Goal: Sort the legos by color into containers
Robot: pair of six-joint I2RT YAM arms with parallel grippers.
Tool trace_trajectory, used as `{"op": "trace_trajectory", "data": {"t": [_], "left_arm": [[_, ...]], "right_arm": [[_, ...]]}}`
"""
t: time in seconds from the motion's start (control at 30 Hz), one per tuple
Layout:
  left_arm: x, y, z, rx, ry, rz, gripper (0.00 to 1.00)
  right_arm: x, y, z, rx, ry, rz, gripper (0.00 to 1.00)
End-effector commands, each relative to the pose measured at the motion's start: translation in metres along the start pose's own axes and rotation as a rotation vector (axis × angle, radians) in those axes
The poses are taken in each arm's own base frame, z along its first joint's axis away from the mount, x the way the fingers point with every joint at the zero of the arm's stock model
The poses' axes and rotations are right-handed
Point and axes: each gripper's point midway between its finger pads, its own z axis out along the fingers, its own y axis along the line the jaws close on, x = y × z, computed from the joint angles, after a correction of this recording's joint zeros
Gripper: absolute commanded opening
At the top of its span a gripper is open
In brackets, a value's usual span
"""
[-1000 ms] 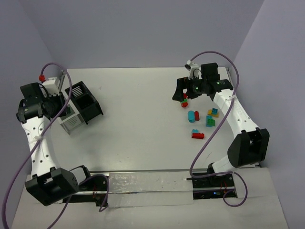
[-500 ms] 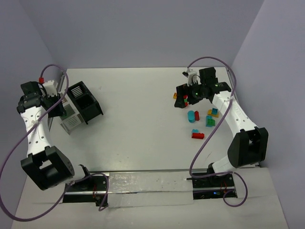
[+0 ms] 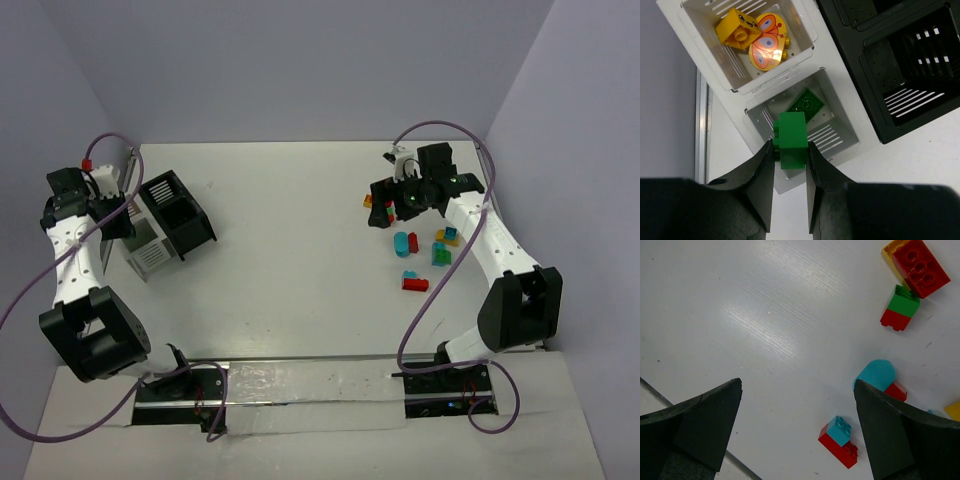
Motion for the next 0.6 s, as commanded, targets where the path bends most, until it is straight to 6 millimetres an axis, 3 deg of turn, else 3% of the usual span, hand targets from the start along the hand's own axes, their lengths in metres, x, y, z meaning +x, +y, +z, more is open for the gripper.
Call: {"op": "trace_trajectory", "data": {"t": [0.0, 0.3, 0.4, 0.57], "left_arm": [[-0.014, 0.008, 0.001, -0.029, -0.057, 0.021, 0.34], [-0.009, 0.004, 0.005, -0.005, -0.05, 0.03, 0.65], [-0.014, 0.0, 0.002, 0.015, -0.061, 0.039, 0.68], [-0.041, -0.026, -0.026, 0.1, -0.167, 0.137, 0.71]], "right_arm": [[-0.005, -0.003, -0.011, 0.049, -0.03, -0.034, 1.0], [-0.005, -0.016, -0.009, 0.104, -0.004, -0.04, 1.0], [-0.011, -0.025, -0.007, 0.134, 0.001, -0.073, 1.0], [-0.029, -0.049, 0.005, 0.19, 0.032, -0.157, 0.99]]}}
